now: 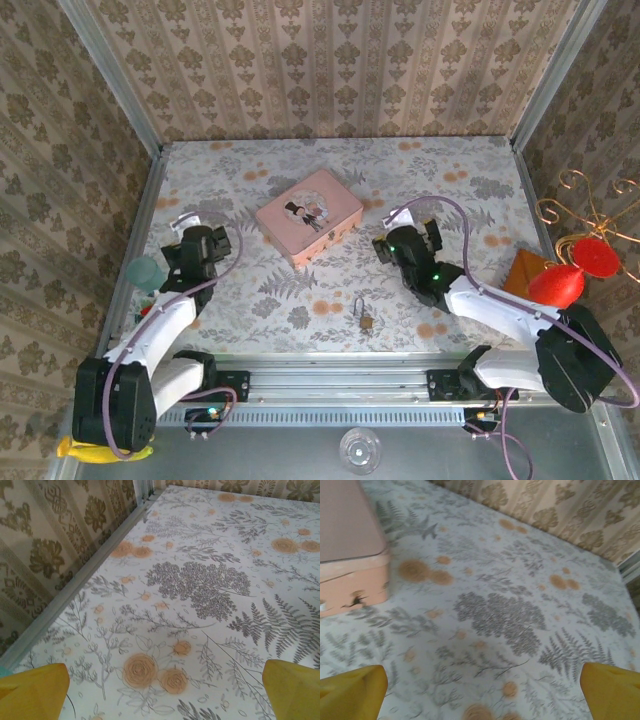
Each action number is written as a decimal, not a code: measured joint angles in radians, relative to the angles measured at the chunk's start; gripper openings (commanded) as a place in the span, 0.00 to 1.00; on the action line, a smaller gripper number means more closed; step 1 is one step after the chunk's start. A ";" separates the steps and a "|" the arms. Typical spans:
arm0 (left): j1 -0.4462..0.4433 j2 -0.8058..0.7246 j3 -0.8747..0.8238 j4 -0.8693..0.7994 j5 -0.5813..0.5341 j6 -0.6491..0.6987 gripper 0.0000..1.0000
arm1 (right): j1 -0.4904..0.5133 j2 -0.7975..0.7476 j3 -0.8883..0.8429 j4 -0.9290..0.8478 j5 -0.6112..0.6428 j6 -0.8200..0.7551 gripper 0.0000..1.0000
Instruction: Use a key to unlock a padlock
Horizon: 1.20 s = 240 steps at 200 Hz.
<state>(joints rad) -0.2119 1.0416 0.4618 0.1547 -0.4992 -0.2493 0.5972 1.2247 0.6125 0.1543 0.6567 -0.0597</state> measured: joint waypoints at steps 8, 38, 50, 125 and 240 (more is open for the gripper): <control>0.003 0.008 -0.010 0.040 0.002 0.031 1.00 | -0.018 0.001 -0.023 0.047 0.001 -0.024 1.00; 0.004 0.048 -0.069 0.204 0.024 0.141 1.00 | -0.066 0.032 -0.118 0.197 0.001 -0.105 1.00; 0.004 0.082 -0.100 0.270 0.038 0.179 1.00 | -0.087 0.048 -0.137 0.214 -0.002 -0.114 1.00; 0.038 0.288 -0.148 0.570 0.126 0.314 1.00 | -0.250 0.067 -0.201 0.342 -0.047 -0.067 1.00; 0.077 0.348 -0.092 0.594 0.284 0.359 1.00 | -0.307 0.147 -0.240 0.581 -0.216 -0.095 1.00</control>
<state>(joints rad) -0.1352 1.3891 0.3702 0.7490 -0.2153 0.1097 0.2905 1.3720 0.3729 0.7349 0.4412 -0.1543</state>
